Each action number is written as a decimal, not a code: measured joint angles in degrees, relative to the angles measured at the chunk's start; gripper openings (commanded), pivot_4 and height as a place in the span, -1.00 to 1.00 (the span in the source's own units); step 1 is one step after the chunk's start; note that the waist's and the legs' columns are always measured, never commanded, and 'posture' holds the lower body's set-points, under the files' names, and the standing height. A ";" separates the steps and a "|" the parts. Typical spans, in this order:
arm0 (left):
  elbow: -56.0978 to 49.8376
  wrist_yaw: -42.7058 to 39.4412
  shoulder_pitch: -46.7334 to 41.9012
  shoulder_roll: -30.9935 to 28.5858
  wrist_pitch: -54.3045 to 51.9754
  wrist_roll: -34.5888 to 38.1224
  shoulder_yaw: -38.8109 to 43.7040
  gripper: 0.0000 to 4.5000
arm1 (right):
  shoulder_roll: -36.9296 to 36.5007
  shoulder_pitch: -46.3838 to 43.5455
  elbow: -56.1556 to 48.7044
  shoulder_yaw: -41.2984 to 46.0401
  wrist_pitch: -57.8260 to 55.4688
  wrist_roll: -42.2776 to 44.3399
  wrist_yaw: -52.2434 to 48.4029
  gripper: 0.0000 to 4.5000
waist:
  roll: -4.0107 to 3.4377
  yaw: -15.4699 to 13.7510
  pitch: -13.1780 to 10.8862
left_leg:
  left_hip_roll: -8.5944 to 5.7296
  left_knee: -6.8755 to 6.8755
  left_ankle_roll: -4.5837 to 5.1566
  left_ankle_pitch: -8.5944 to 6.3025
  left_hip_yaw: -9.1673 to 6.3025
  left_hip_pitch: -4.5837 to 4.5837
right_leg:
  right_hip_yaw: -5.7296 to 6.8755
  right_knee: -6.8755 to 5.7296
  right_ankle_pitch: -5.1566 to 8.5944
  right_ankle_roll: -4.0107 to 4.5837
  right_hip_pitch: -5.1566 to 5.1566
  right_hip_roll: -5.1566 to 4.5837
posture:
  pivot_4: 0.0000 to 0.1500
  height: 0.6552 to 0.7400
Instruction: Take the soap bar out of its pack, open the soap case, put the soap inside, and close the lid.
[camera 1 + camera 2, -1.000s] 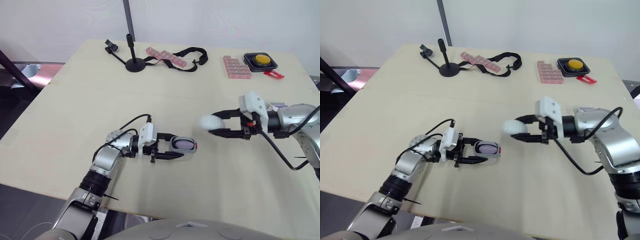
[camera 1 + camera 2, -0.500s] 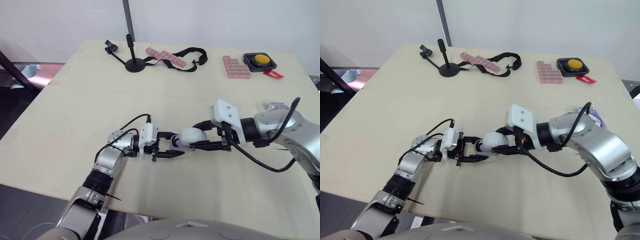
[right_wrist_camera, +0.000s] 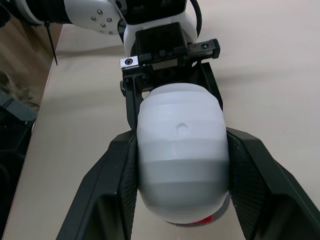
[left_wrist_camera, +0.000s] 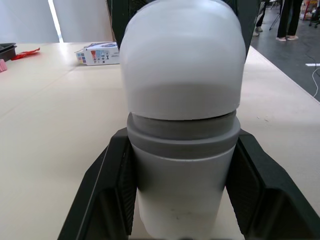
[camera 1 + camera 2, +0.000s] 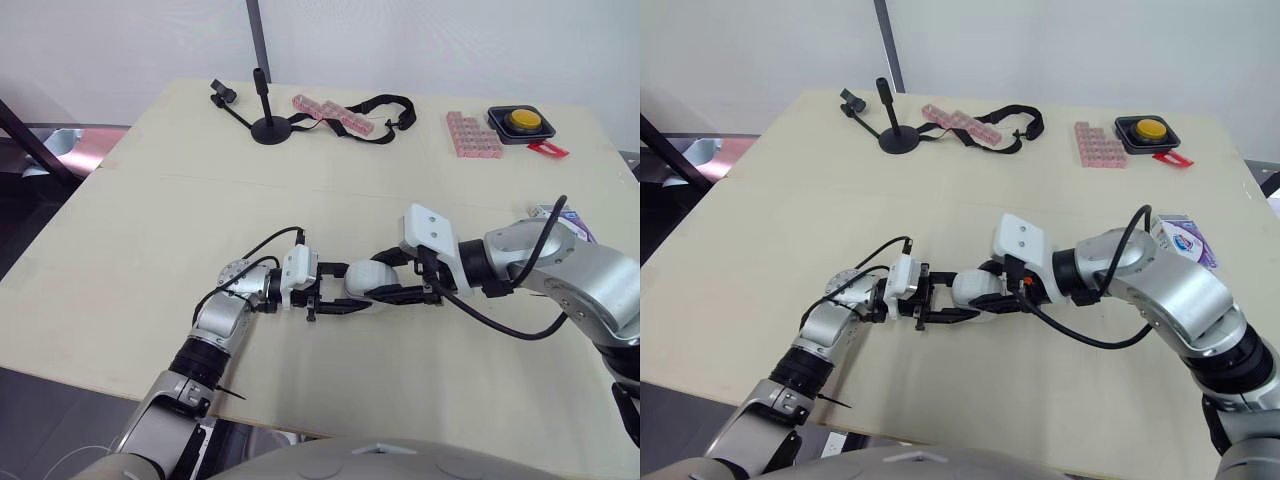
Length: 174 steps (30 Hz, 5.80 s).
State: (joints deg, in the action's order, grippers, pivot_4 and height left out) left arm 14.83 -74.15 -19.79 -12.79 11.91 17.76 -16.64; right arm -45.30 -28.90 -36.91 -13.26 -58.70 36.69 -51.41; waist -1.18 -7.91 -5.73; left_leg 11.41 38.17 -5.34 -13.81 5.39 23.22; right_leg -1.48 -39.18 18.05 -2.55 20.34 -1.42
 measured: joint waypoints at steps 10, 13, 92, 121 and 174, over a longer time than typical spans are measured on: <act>-0.16 0.31 0.05 -0.01 -0.30 0.01 -0.08 -0.16 | -0.04 0.12 0.19 -0.41 0.90 -0.48 -0.01 -0.13 | 0.00 -0.01 0.00 | 0.00 0.00 0.00 0.00 0.00 0.00 | 0.00 -0.01 0.00 0.00 0.00 -0.01 | 1.00 1.00; -0.22 0.36 0.08 -0.01 -0.38 0.01 -0.09 -0.16 | -0.04 0.36 0.21 -0.41 1.21 -0.54 0.03 -0.13 | 0.00 0.00 0.01 | 0.00 0.00 0.00 0.00 0.00 -0.01 | 0.00 -0.01 0.00 0.00 -0.01 -0.01 | 1.00 1.00; -0.98 2.05 0.28 0.39 -1.55 -0.53 -0.22 -0.16 | 2.13 1.30 3.95 0.07 5.41 -0.31 -3.47 0.99 | 0.01 0.06 0.05 | -0.02 -0.02 0.00 0.00 0.00 -0.10 | 0.02 0.01 0.00 0.00 -0.10 -0.03 | 1.00 1.00; -1.91 2.55 0.74 0.25 -2.32 -0.56 -0.27 -0.16 | 1.55 1.25 6.29 -1.06 10.34 -3.53 -6.35 0.99 | 0.01 0.09 0.05 | -0.01 -0.02 0.00 0.00 0.00 -0.09 | 0.03 0.01 0.00 0.00 -0.09 -0.03 | 1.00 1.00; -2.66 3.05 1.27 0.33 -2.74 -0.67 -0.56 -0.16 | 2.17 5.33 8.71 0.17 18.80 -4.93 -8.72 -0.11 | 0.00 0.10 0.05 | -0.02 -0.02 0.00 0.00 0.00 -0.08 | 0.03 -0.01 0.00 0.00 -0.08 -0.04 | 1.00 1.00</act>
State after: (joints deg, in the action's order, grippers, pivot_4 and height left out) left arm 12.17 -71.10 -18.52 -12.45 9.17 17.09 -17.19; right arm -43.13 -23.58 -28.19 -13.09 -39.90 31.76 -60.12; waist -1.18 -7.81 -5.67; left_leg 11.40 38.15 -5.33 -13.82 5.39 23.15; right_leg -1.45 -39.18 18.05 -2.56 20.26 -1.45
